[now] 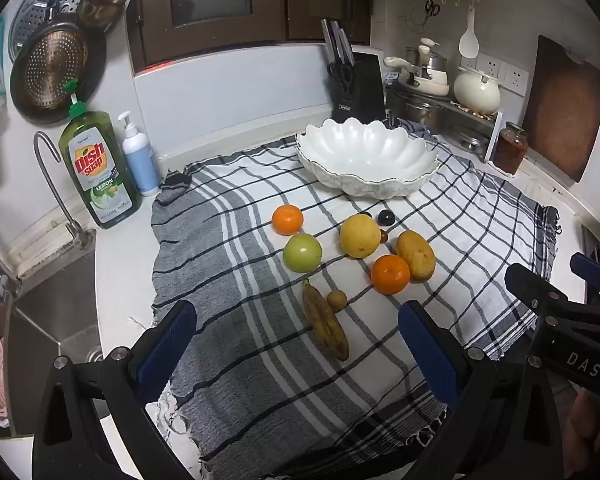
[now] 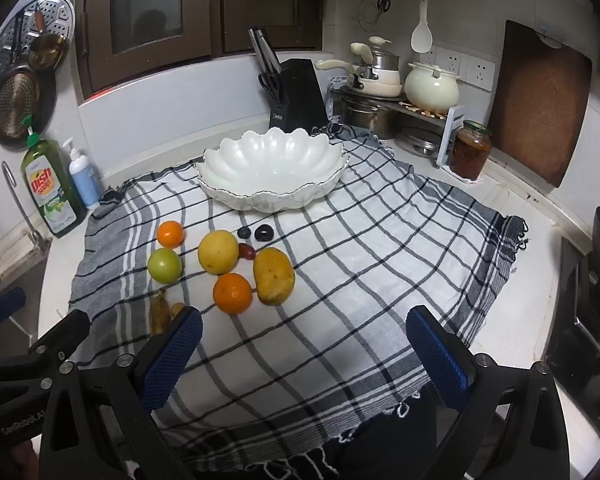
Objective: Organize fruits
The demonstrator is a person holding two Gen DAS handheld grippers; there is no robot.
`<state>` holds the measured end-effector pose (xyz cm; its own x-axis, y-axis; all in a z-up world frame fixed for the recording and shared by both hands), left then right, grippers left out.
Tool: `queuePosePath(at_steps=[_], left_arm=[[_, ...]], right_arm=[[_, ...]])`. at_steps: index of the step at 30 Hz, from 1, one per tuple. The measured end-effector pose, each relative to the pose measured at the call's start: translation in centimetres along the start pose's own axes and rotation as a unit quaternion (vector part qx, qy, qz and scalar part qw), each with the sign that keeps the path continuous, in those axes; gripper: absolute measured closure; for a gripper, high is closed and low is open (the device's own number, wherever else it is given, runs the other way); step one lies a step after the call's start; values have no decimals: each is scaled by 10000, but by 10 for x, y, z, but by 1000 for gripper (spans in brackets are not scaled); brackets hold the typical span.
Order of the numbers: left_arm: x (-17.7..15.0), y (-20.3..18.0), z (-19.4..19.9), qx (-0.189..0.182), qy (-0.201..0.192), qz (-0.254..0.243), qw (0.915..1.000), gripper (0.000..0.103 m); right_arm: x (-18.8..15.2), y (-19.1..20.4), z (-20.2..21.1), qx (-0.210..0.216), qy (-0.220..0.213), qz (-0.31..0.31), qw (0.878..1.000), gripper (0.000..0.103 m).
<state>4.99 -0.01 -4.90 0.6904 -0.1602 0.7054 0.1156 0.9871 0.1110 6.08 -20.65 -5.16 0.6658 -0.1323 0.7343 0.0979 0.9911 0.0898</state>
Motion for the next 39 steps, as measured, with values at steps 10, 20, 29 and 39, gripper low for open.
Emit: queuePosePath(at_steps=[10,20,29,39], left_arm=[[0,0,0,26,14,-30,10000,0],[0,0,0,15,21,-24,10000,0],[-3,5,0,4,34,-19,10000,0],[-3,5,-1,8,39,-18,10000,0]], right_arm=[[0,-2,0,13,-4,-11,10000,0],[-1,1,3,13,-10,-7,10000,0],[-1,1,3,10,-18,-5,10000,0],[-2,0,3,13,-23,-5,10000,0]])
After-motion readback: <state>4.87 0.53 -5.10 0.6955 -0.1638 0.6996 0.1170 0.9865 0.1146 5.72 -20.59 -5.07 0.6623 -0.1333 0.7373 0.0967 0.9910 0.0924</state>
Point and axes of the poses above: each gripper's, at about its wrist camera, not at the fingertips, and z roughly against the way its jaws point, y to its left, x to its top, the point moved 7 cm from there along -z, roughly the way its jaws point, and after that the axes turned 8 degrees about -z, right-handed, at the moved point
